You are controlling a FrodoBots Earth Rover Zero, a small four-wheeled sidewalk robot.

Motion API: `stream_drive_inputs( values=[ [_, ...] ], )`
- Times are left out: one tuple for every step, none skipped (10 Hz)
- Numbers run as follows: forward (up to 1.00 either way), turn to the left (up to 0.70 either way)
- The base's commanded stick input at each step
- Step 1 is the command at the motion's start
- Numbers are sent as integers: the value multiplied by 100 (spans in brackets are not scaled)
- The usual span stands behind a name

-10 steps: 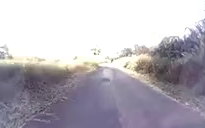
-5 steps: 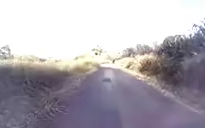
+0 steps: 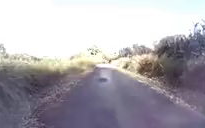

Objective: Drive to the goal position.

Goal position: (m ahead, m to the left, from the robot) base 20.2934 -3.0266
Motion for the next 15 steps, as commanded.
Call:
stream_drive_inputs(
  values=[
    [85,0],
    [85,-1],
    [85,-12],
    [85,-23],
    [85,-33],
    [85,-34],
    [85,-34],
    [85,-34],
    [85,0],
    [85,0],
    [85,0],
    [85,0],
    [85,0],
    [85,0],
    [85,0]
  ],
)
